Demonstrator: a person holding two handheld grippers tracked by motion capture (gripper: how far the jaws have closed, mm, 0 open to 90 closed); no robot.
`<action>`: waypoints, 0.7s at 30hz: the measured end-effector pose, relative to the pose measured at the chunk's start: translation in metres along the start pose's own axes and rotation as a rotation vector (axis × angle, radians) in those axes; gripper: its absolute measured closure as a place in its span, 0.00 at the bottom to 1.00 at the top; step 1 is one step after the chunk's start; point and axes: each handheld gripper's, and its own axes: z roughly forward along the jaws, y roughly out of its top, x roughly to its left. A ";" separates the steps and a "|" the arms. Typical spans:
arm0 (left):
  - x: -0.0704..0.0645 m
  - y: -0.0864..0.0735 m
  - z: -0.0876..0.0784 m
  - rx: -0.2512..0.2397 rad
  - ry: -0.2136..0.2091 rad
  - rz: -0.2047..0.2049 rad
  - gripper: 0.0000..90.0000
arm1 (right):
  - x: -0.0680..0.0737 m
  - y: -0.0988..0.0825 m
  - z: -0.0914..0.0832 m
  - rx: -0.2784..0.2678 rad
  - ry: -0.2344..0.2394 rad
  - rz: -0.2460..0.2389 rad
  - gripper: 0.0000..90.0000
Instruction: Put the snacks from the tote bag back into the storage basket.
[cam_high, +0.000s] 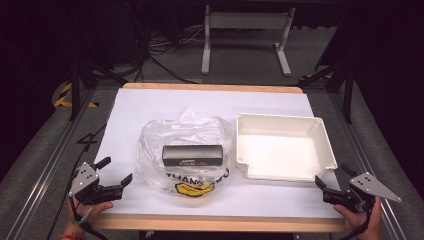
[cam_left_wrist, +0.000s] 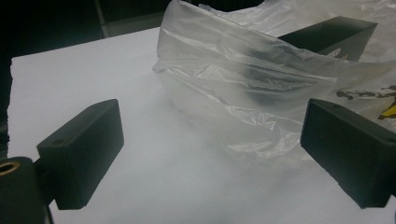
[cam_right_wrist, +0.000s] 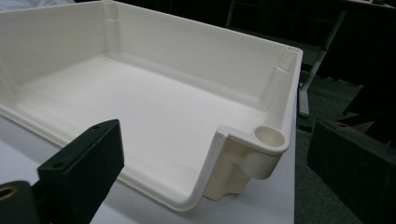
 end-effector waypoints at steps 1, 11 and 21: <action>0.000 0.000 0.000 0.005 0.000 0.005 0.08 | 0.000 0.001 -0.001 -0.004 0.007 -0.005 0.05; -0.001 -0.001 0.003 0.018 -0.001 0.009 0.08 | 0.003 0.014 -0.004 -0.009 0.037 -0.061 0.06; 0.000 -0.001 0.003 0.024 -0.001 0.000 0.08 | 0.011 0.031 -0.004 -0.043 0.129 -0.082 0.16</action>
